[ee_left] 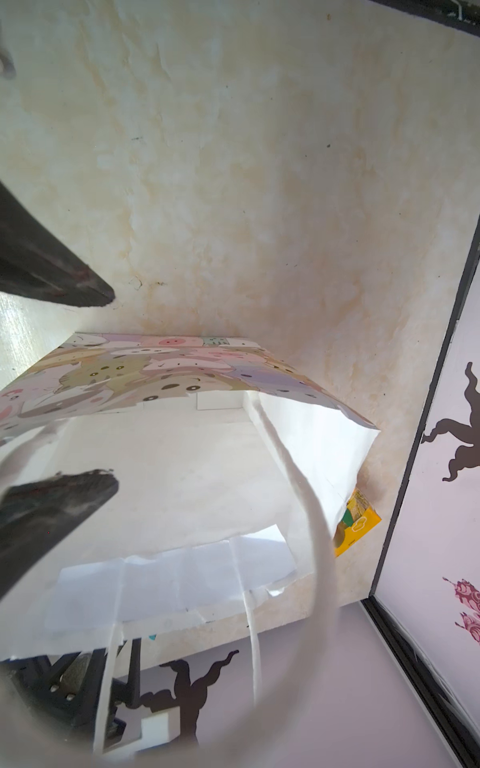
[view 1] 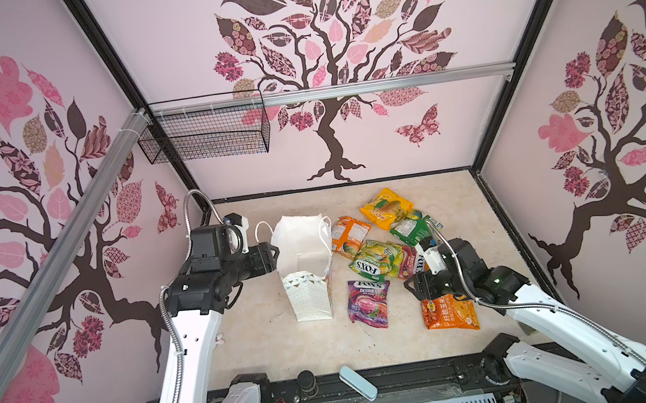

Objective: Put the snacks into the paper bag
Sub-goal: 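Move left gripper to bag rim while right gripper reaches toward purple bag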

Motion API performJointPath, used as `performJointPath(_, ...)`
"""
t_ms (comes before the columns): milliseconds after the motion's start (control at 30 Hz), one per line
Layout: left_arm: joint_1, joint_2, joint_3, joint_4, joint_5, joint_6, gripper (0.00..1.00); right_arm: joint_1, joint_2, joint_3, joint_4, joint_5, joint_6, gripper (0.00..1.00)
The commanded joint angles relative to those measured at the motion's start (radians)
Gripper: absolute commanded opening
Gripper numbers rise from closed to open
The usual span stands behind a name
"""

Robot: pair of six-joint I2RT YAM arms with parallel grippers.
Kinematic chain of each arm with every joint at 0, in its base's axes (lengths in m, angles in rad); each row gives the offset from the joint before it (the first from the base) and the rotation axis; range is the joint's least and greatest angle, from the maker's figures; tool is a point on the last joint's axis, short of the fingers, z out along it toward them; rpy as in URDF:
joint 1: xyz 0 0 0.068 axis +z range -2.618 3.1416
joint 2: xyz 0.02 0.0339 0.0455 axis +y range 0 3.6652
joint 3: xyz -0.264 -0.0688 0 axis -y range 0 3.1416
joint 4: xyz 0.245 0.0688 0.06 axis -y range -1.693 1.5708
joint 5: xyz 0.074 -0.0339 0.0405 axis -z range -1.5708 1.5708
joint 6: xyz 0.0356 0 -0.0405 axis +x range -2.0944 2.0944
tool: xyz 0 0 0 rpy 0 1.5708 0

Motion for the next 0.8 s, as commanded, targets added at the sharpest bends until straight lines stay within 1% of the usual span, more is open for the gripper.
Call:
performJointPath(0, -0.002, 0.003, -0.042, 0.047, -0.004, 0.006, 0.62, 0.028, 0.001, 0.020, -0.006, 0.029, 0.032, 0.75)
performJointPath(133, -0.002, 0.012, -0.059, 0.083, 0.051, -0.003, 0.54, 0.045, 0.034, 0.000, 0.039, 0.015, 0.088, 0.72)
performJointPath(267, -0.003, 0.013, -0.086, 0.127, 0.095, -0.005, 0.51, 0.079, 0.071, -0.035, 0.083, 0.027, 0.134, 0.72)
performJointPath(333, -0.002, 0.021, -0.095, 0.129, 0.093, 0.000, 0.45, 0.092, 0.085, -0.053, 0.113, 0.016, 0.152, 0.72)
performJointPath(400, -0.002, 0.028, -0.101, 0.126, 0.081, 0.010, 0.34, 0.110, 0.092, -0.068, 0.147, 0.011, 0.170, 0.72)
performJointPath(500, -0.004, 0.035, -0.109, 0.123, 0.073, 0.017, 0.23, 0.127, 0.105, -0.097, 0.195, -0.002, 0.195, 0.72)
performJointPath(567, -0.004, 0.033, -0.113, 0.123, 0.073, 0.019, 0.19, 0.137, 0.120, -0.119, 0.233, -0.016, 0.209, 0.72)
performJointPath(633, -0.004, 0.029, -0.116, 0.124, 0.070, 0.019, 0.13, 0.149, 0.133, -0.143, 0.276, -0.031, 0.227, 0.72)
performJointPath(767, -0.003, 0.018, -0.118, 0.123, 0.062, 0.021, 0.03, 0.169, 0.170, -0.177, 0.353, -0.043, 0.257, 0.72)
